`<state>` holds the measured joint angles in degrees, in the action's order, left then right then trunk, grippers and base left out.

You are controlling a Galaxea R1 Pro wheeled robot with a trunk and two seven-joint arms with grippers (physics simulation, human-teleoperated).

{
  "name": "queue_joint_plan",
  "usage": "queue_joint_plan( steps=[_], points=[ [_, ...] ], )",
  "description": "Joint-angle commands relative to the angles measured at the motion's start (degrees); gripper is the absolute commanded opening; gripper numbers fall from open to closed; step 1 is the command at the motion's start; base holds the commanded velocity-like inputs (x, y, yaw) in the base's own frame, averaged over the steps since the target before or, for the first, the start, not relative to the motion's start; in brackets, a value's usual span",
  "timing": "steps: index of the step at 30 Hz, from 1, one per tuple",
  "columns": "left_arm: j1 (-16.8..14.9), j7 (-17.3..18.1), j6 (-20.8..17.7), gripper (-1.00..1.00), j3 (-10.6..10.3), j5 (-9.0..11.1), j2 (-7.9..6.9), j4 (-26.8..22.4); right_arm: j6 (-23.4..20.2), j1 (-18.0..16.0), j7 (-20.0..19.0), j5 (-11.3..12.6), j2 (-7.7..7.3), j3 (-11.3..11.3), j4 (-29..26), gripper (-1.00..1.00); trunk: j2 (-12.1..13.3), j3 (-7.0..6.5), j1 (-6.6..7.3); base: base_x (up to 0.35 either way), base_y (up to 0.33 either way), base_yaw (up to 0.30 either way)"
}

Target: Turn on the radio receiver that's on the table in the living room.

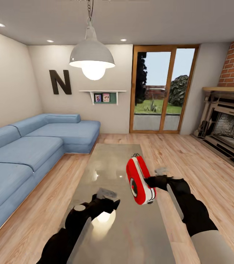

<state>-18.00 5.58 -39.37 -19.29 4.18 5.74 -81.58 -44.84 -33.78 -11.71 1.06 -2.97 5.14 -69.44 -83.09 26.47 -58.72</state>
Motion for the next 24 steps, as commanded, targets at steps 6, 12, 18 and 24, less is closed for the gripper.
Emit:
queue_joint_plan(
  steps=[6, 12, 18, 24],
  points=[
    [-0.01, 0.21, -0.08, 1.0, -1.13, -0.14, -0.03, -0.94, 0.01, 0.01, -6.65, 0.05, -3.2, 0.04, 0.0, -1.0, 0.01, 0.01, 0.0, 0.0, 0.0, 0.0],
    [-0.01, 0.22, -0.12, 1.0, -4.49, 0.3, -0.03, -2.26, 0.01, 0.02, -14.18, -0.14, -6.32, 0.03, 0.0, -1.0, 0.01, 0.01, 0.0, 0.0, 0.0, 0.0],
    [-0.01, 0.22, -0.16, 1.0, -6.11, 2.83, -0.15, -3.39, 0.01, 0.03, -20.08, -0.23, -8.8, -0.03, 0.0, -1.0, 0.01, 0.01, 0.0, 0.0, 0.0, 0.0],
    [-0.01, 0.28, -0.51, 1.0, -6.69, 6.11, -0.52, -5.19, 0.01, 0.02, -21.16, -0.28, -9.64, -0.04, 0.0, -1.0, 0.01, 0.01, 0.0, 0.0, 0.0, 0.0]
  ],
)
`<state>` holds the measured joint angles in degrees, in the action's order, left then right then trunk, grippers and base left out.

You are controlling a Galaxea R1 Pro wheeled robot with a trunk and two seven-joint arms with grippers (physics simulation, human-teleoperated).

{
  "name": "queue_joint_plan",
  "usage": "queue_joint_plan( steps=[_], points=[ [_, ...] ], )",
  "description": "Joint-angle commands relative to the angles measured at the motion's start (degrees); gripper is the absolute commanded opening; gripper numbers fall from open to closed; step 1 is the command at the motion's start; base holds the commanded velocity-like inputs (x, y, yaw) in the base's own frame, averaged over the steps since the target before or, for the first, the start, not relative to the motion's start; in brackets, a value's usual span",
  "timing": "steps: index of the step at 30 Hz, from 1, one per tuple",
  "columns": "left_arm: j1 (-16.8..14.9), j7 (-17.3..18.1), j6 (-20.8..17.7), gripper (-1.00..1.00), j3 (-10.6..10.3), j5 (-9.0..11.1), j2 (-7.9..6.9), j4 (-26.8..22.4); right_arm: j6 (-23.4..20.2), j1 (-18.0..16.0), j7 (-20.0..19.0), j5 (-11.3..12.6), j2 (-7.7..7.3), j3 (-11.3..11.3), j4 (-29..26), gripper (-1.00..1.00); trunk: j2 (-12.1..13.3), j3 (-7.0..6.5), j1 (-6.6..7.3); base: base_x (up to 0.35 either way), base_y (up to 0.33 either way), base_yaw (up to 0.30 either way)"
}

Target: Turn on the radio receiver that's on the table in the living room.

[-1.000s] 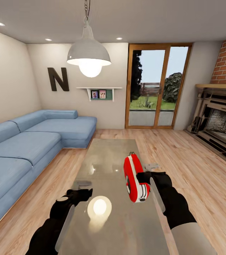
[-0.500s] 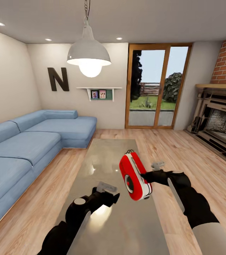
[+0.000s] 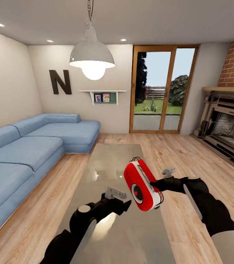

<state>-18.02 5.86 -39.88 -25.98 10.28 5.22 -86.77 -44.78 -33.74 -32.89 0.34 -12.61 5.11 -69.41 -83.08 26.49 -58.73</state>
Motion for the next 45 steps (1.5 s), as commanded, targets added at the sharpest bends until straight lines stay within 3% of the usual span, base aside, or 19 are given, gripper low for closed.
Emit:
queue_joint_plan(
  steps=[1, 6, 10, 15, 18, 21, 22, 24, 31, 36, 45],
  points=[
    [0.0, 0.01, -0.2, 1.0, -0.04, 0.66, -0.04, -0.25, -0.05, -0.01, -0.02, 0.43, -0.23, -0.04, -0.03, -1.0, 0.0, 0.0, 0.0, 0.0, 0.0, 0.0],
    [0.0, 0.03, -0.87, 1.0, -0.2, 2.1, -0.12, -0.62, 0.03, -0.01, -0.24, 0.58, -2.39, -0.11, -0.03, -1.0, 0.0, 0.0, 0.0, 0.0, 0.0, 0.0],
    [0.0, 0.03, -0.96, 1.0, -1.45, 2.27, -0.12, -0.6, 0.04, -0.03, -0.32, 0.65, -2.85, -0.21, -0.03, -1.0, 0.0, 0.0, 0.0, 0.0, 0.0, 0.0],
    [0.0, -0.04, -0.98, 1.0, -2.08, 2.36, -0.17, -0.47, 0.04, -0.01, -1.59, 0.77, -2.93, -3.27, -0.03, -1.0, 0.0, 0.0, 0.0, 0.0, 0.0, 0.0],
    [0.0, -0.06, -0.98, 1.0, -2.19, 2.37, -0.24, -0.43, -0.03, -0.01, -6.03, 0.66, -2.94, -6.12, -0.03, -1.0, 0.0, 0.0, 0.0, 0.0, 0.0, 0.0],
    [0.0, -0.01, -0.98, 1.0, -2.32, 2.38, -0.23, -0.37, -0.11, -0.02, -9.77, 0.5, -3.0, -7.31, -0.03, -1.0, 0.0, 0.0, 0.0, 0.0, 0.0, 0.0],
    [0.0, -0.03, -0.98, 1.0, -3.29, 2.42, -0.22, -0.34, -0.13, -0.03, -10.9, 0.47, -3.0, -7.6, -0.03, -1.0, 0.0, 0.0, 0.0, 0.0, 0.0, 0.0],
    [0.0, -0.05, -0.98, 1.0, -5.05, 2.45, -0.21, -0.27, -0.13, -0.02, -11.37, 0.55, -2.96, -7.78, -0.03, -1.0, 0.0, 0.0, 0.0, 0.0, 0.0, 0.0],
    [0.0, -0.06, -0.98, 1.0, -5.68, 2.54, -0.21, -0.24, -0.15, -0.01, -12.26, 0.82, -2.97, -8.43, -0.03, -1.0, 0.0, 0.0, 0.0, 0.0, 0.0, 0.0],
    [0.0, -0.04, -0.98, 1.0, -5.74, 2.57, -0.21, -0.29, -0.22, -0.03, -17.56, 0.55, -3.04, -8.57, -0.03, -1.0, 0.0, 0.0, 0.0, 0.0, 0.0, 0.0],
    [0.0, -0.06, -0.98, 1.0, -5.75, 3.03, -0.21, -0.5, -0.22, -0.01, -22.55, 0.46, -3.2, -8.62, -0.03, -1.0, 0.0, 0.0, 0.0, 0.0, 0.0, 0.0]
  ],
)
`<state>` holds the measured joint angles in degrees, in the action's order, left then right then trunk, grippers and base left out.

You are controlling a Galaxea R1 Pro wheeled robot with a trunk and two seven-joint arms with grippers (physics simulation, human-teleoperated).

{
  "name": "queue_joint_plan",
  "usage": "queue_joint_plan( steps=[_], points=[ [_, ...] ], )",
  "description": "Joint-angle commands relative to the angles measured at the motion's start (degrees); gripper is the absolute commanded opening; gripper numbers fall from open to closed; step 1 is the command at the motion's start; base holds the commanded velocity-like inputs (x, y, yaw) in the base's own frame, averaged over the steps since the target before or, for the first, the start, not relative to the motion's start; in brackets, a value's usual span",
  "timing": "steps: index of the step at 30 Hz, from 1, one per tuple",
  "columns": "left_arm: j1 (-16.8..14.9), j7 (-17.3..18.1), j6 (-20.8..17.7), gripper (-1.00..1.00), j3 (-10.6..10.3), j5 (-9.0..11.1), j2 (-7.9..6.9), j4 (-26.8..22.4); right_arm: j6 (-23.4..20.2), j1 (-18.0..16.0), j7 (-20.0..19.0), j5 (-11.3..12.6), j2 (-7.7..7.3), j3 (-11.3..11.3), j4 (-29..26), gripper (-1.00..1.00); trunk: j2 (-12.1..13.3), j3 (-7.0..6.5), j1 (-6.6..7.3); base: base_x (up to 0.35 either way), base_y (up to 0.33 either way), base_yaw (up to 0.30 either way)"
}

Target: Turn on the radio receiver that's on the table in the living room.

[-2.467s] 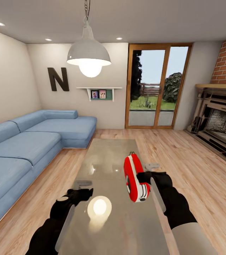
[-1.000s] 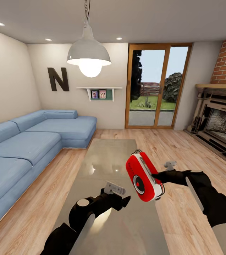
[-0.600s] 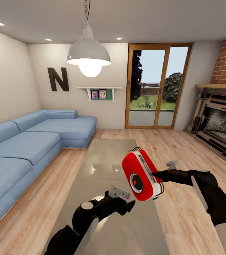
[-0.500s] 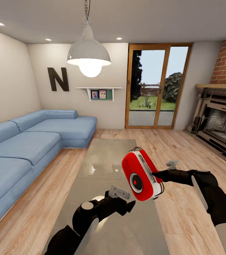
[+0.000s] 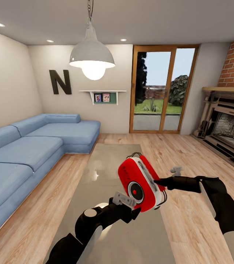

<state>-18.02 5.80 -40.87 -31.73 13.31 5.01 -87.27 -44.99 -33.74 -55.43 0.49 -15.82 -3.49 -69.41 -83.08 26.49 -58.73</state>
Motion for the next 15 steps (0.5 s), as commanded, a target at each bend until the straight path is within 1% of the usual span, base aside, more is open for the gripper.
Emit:
queue_joint_plan(
  steps=[1, 4, 5, 7, 10, 15],
  points=[
    [0.0, 0.0, 0.0, 1.0, 0.0, 0.0, 0.0, -0.03, 0.01, -0.02, -0.65, 0.28, -0.02, -0.03, -0.02, -1.0, 0.0, -0.01, 0.0, 0.0, 0.0, 0.0],
    [0.0, 0.0, 0.0, 1.0, 0.0, -0.01, 0.0, -0.08, 0.06, -0.03, -1.67, 0.3, -1.0, 0.02, -0.02, -1.0, 0.0, -0.01, 0.0, 0.0, 0.0, 0.0],
    [0.0, 0.0, 0.0, 1.0, 0.0, -0.02, 0.0, -0.16, 0.08, -0.03, -2.18, 0.49, -2.76, -0.11, -0.02, -1.0, 0.0, -0.01, 0.0, 0.0, 0.0, 0.0],
    [0.0, 0.0, 0.0, 1.0, 0.0, -0.03, 0.0, -0.17, 0.08, -0.02, -3.41, 0.49, -3.44, -0.6, -0.02, -1.0, 0.0, -0.01, 0.0, 0.0, 0.0, 0.0],
    [0.0, 0.0, 0.01, 1.0, 0.0, -0.03, -0.04, -0.18, 0.08, -0.02, -5.4, 0.43, -3.82, -1.43, -0.02, -1.0, 0.0, -0.01, 0.0, 0.0, 0.0, 0.0],
    [0.0, 0.0, 0.0, 1.0, 0.0, -0.02, -0.06, -0.23, 0.1, -0.01, -6.3, 0.39, -3.95, -1.76, -0.01, -1.0, 0.0, -0.01, 0.0, 0.0, 0.0, 0.0]
  ],
)
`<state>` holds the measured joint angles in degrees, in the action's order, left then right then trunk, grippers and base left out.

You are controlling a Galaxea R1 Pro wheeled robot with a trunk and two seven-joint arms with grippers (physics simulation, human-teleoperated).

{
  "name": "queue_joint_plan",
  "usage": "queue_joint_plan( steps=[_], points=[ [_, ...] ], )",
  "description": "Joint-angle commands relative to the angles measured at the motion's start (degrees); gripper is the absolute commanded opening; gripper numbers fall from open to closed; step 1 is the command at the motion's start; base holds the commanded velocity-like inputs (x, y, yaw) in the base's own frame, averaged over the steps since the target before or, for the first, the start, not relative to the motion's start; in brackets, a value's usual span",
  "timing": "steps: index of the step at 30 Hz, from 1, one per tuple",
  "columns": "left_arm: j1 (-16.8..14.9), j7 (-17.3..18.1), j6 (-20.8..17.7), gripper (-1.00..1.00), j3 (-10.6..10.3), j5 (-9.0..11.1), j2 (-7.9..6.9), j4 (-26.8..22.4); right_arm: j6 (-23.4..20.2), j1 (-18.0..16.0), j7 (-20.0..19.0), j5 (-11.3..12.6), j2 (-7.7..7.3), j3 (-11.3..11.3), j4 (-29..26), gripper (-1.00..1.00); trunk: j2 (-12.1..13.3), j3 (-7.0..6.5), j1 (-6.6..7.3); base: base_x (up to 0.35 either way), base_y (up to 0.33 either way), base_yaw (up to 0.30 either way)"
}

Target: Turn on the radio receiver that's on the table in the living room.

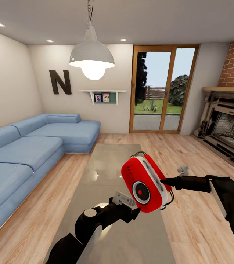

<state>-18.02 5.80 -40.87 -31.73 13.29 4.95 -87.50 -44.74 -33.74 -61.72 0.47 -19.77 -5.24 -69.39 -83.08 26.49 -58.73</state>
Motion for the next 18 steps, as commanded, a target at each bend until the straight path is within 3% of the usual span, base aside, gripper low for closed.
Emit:
queue_joint_plan(
  steps=[1, 12, 18],
  points=[
    [0.0, 0.0, 0.02, 1.0, 0.0, 0.0, -0.01, 0.02, -0.16, -0.01, -0.02, 0.41, 0.0, -0.02, -0.03, -1.0, 0.0, 0.0, 0.0, 0.0, 0.0, 0.0],
    [0.0, 0.0, 0.0, 1.0, 0.0, -0.01, -0.29, -0.03, -0.16, -0.03, -0.19, 0.84, 0.0, 0.04, -0.04, -1.0, 0.0, 0.0, 0.0, 0.0, 0.0, 0.0],
    [0.0, 0.0, 0.01, 1.0, 0.05, -0.01, -0.29, -0.03, -0.17, -0.02, -5.49, 0.64, 0.0, 0.12, -0.02, -1.0, 0.0, 0.0, 0.0, 0.0, 0.0, 0.0]
  ],
)
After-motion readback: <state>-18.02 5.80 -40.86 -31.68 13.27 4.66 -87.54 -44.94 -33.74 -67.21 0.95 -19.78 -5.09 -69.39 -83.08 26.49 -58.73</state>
